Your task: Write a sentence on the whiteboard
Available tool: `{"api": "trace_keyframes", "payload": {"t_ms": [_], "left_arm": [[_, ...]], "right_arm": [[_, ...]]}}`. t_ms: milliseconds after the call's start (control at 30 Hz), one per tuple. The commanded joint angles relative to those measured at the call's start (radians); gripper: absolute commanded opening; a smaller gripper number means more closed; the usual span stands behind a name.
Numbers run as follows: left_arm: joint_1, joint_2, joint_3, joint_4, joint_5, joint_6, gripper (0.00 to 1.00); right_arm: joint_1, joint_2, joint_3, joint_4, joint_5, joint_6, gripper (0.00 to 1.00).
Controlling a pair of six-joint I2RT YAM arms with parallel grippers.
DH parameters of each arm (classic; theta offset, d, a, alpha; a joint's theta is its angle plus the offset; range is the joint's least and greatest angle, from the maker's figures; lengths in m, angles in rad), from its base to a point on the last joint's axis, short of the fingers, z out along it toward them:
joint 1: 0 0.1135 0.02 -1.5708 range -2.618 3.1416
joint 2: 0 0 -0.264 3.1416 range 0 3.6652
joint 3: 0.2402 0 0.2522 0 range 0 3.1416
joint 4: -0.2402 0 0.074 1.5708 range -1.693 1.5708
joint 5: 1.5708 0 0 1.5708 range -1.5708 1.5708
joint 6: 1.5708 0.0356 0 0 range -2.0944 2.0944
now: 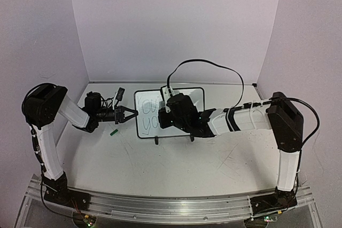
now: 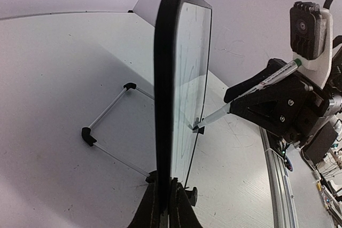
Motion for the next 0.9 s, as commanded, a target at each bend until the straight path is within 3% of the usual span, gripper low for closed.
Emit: {"api": "trace_keyframes", "payload": {"t_ms": [0,867], "left_arm": [[0.002,-0.021,0.022,-0.029,-0.043,0.025,0.0],[0.002,-0.015,0.029,-0.031,-0.039,0.024,0.0]], "right_arm": [[0.003,0.014,-0.017,-0.006,0.01,0.027,0.0],[0.012,0.01,-0.068,-0.018,0.017,0.061,0.0]]}}
